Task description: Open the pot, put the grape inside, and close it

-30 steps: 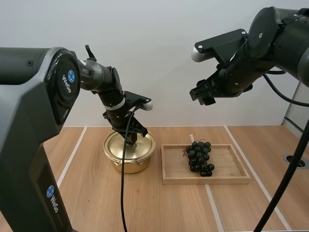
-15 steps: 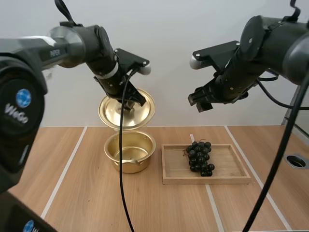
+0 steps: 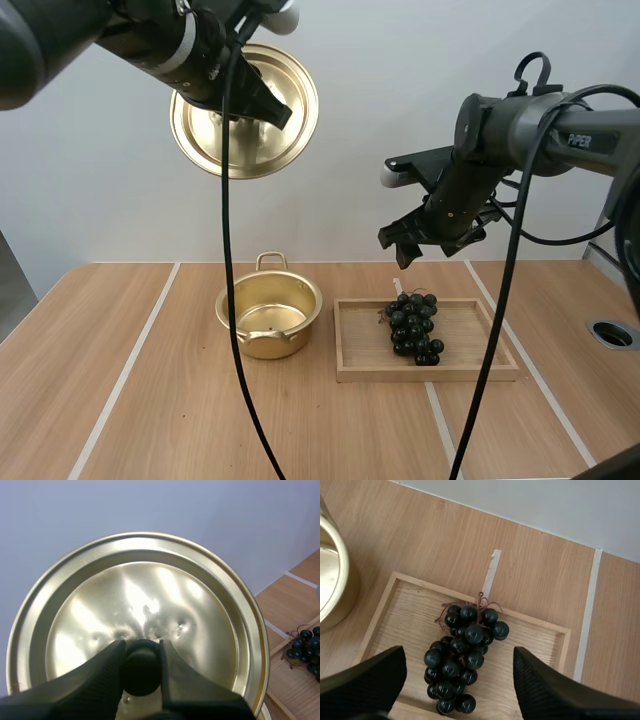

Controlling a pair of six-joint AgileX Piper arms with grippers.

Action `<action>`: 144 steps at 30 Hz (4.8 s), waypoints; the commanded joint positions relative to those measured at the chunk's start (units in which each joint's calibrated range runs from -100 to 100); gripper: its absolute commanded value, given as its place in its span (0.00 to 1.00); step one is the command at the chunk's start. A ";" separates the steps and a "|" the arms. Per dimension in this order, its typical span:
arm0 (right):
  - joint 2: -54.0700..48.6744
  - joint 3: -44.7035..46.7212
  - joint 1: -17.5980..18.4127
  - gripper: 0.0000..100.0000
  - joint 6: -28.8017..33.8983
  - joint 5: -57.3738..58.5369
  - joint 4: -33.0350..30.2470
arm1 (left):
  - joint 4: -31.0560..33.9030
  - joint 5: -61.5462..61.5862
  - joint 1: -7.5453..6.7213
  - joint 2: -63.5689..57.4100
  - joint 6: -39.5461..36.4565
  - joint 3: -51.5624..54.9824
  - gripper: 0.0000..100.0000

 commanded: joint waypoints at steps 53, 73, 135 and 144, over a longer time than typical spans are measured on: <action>28.69 -0.11 0.03 0.24 3.12 -14.56 1.66 | -8.67 -0.51 -0.18 -10.51 -0.42 -0.54 0.00; 20.55 -1.36 0.03 0.00 2.93 -11.25 1.91 | -8.67 -1.16 -0.18 -10.51 -0.23 -2.78 0.00; 2.41 -17.18 0.03 0.00 -1.80 9.11 14.55 | -9.09 3.33 -0.18 -15.73 -1.75 -20.12 0.00; 2.53 -17.77 6.10 0.00 -2.53 8.74 15.61 | -9.09 4.77 -0.18 -16.67 -2.87 -21.31 0.00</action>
